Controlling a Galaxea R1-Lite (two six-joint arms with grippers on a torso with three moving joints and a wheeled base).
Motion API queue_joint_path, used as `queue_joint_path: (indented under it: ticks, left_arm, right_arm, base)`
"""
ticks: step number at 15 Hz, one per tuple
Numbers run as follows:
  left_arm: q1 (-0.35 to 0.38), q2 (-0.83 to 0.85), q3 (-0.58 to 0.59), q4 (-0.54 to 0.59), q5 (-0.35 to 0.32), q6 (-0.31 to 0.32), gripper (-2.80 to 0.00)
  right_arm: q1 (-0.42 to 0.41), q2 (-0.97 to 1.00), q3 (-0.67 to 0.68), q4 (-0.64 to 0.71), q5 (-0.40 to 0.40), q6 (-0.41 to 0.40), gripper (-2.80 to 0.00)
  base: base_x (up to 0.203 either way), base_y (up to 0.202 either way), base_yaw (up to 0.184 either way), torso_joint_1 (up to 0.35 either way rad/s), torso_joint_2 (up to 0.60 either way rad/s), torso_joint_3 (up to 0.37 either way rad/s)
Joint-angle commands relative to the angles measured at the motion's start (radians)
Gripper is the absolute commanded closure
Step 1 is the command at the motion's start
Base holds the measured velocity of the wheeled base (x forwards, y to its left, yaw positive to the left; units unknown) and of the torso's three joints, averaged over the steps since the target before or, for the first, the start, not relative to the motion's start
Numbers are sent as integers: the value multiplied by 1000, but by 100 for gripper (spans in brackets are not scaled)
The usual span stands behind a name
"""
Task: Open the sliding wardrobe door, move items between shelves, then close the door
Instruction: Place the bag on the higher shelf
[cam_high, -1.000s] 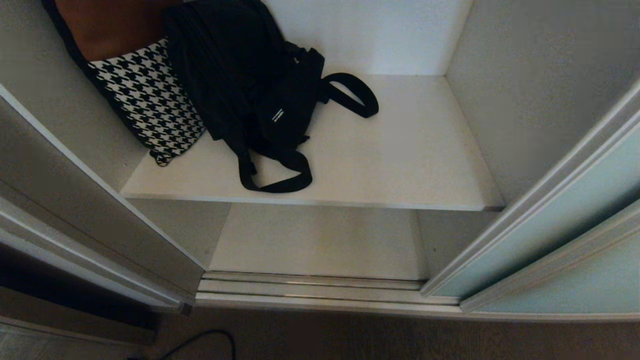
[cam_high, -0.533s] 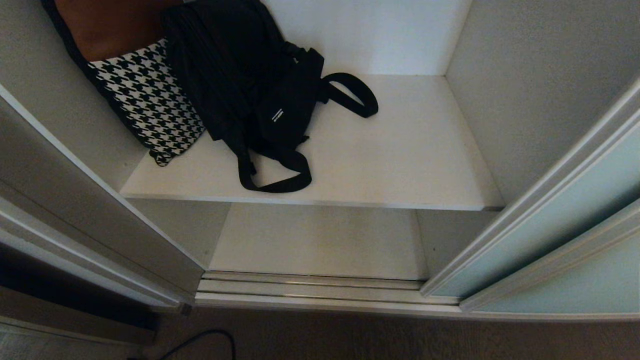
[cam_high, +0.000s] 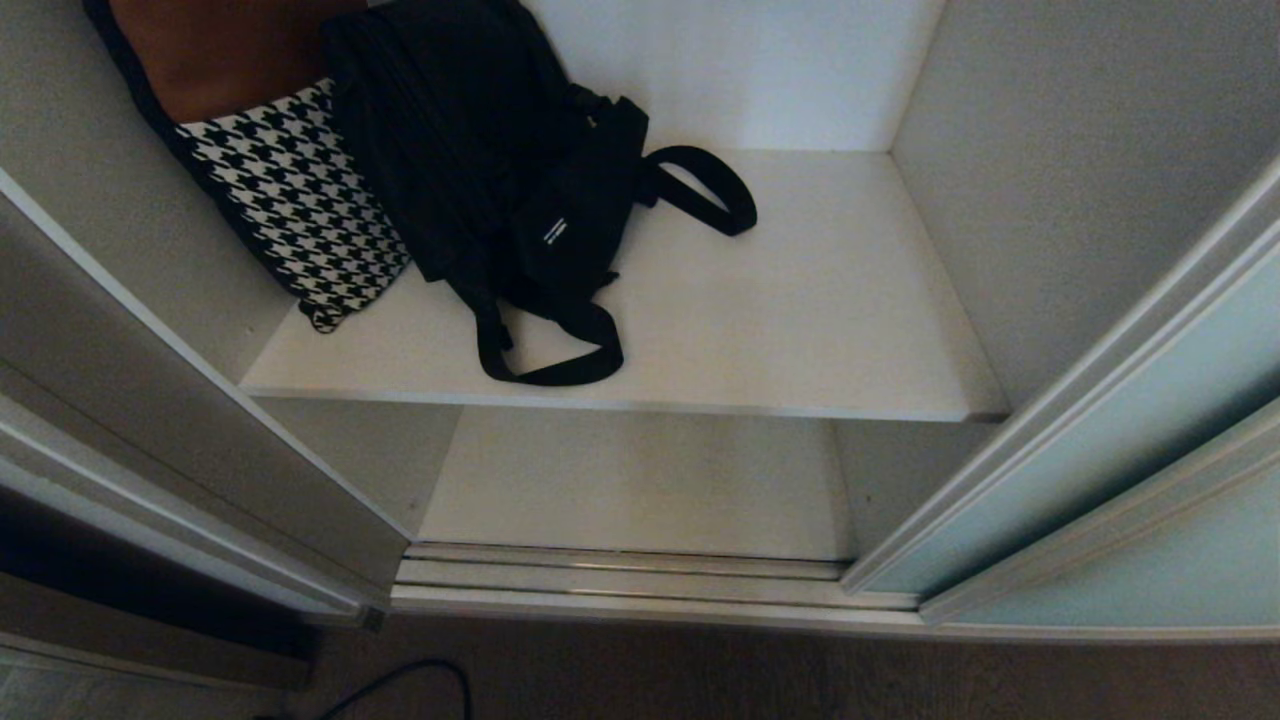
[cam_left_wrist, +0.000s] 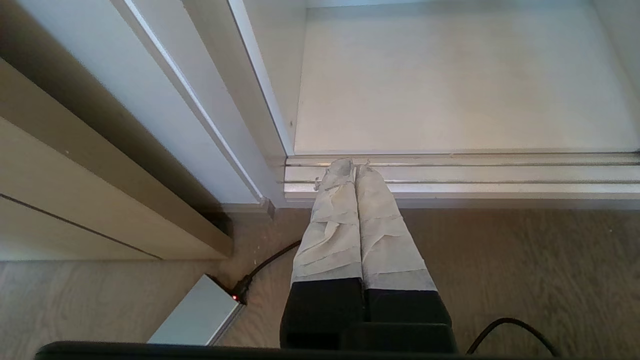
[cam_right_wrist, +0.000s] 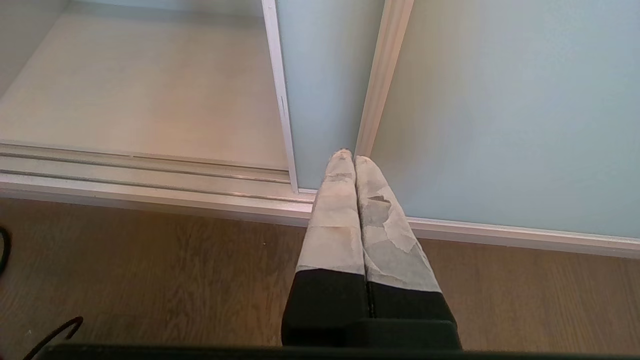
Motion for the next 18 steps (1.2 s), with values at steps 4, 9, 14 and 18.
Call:
queue_joint_path:
  ticks: [4, 9, 14, 18]
  left_arm:
    - [0, 5, -1, 5, 2, 11, 0]
    - [0, 4, -1, 4, 2, 12, 0]
    - [0, 4, -1, 4, 2, 9, 0]
    - [0, 4, 0, 3, 2, 12, 0]
  right_arm:
    - [0, -1, 0, 0, 1, 0, 0]
    - [0, -1, 0, 0, 1, 0, 0]
    - [1, -2, 0, 0, 1, 0, 0]
    - [0, -2, 0, 0, 1, 0, 0]
  base:
    - [0, 0, 0, 0, 0, 0]
    - [-62, 0, 1, 2, 1, 1]
    - [-196, 0, 1, 5, -1, 4]
    - [-194, 0, -1, 2, 2, -1]
